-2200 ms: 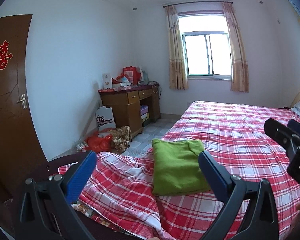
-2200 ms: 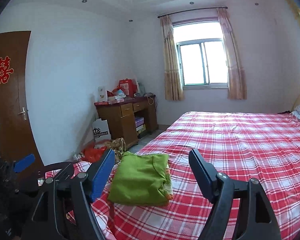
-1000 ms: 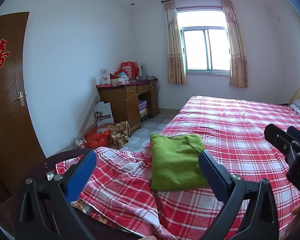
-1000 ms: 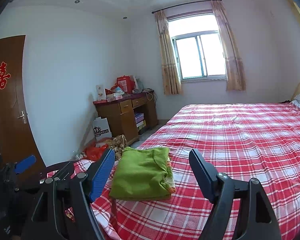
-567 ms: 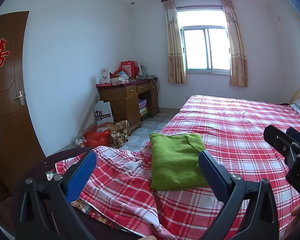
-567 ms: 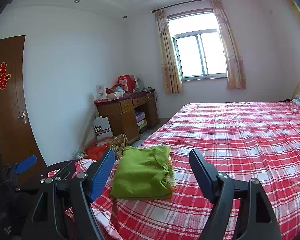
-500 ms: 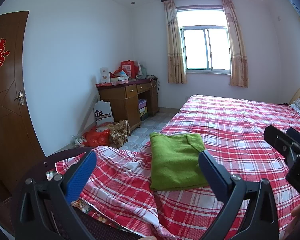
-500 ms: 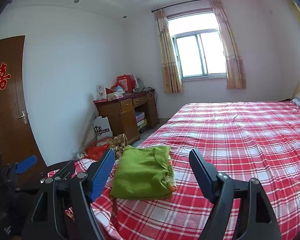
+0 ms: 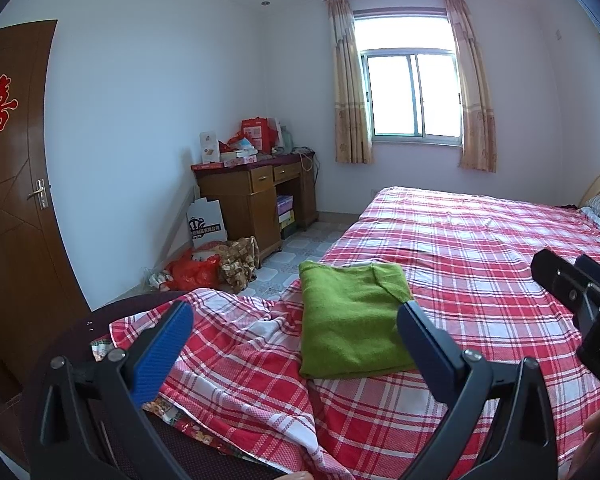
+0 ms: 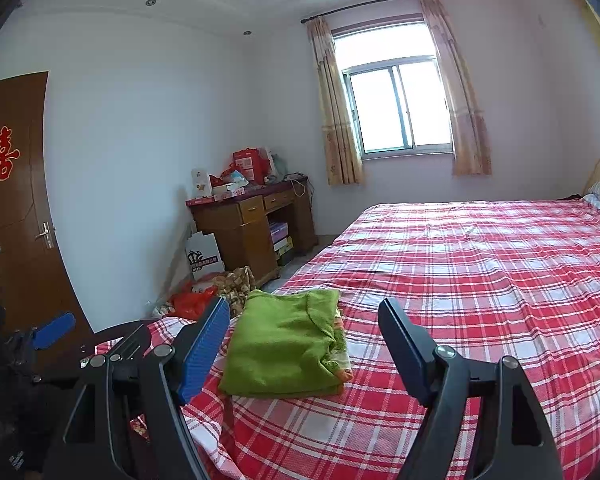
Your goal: Fold small clothes
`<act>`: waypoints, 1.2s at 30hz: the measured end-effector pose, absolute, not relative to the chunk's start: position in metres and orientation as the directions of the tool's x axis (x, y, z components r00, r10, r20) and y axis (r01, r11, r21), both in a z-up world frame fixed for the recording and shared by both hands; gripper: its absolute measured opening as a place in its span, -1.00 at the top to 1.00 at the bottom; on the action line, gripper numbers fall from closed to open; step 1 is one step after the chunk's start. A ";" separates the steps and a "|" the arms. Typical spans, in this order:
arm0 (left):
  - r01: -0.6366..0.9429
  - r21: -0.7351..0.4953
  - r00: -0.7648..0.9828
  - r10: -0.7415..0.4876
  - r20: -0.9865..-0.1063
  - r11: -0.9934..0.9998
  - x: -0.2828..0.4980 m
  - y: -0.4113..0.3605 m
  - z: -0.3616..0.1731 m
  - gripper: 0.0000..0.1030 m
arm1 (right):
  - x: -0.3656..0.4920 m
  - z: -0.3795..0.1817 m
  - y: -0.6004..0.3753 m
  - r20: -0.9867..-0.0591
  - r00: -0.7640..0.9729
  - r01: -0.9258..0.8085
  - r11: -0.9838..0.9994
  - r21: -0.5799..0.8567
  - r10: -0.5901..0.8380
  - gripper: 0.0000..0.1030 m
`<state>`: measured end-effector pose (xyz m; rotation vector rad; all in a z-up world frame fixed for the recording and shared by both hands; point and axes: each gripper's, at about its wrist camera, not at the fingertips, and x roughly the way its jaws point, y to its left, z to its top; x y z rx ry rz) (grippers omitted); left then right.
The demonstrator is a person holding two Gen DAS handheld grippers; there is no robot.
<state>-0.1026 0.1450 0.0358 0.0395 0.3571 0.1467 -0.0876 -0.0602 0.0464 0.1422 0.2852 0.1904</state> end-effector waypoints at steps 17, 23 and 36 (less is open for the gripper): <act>-0.144 0.070 0.916 0.160 -0.369 0.987 -0.097 0.147 0.036 -1.00 | -0.084 0.041 -0.057 -0.277 0.938 -0.164 0.972 0.167 0.206 -0.51; -0.204 0.082 0.886 0.220 -0.407 0.976 -0.085 0.153 0.030 -1.00 | -0.084 0.038 -0.058 -0.285 0.936 -0.160 0.972 0.171 0.205 -0.51; -0.180 0.044 0.881 0.181 -0.437 0.983 -0.083 0.158 0.024 -1.00 | -0.079 0.031 -0.060 -0.305 0.930 -0.154 0.970 0.189 0.207 -0.51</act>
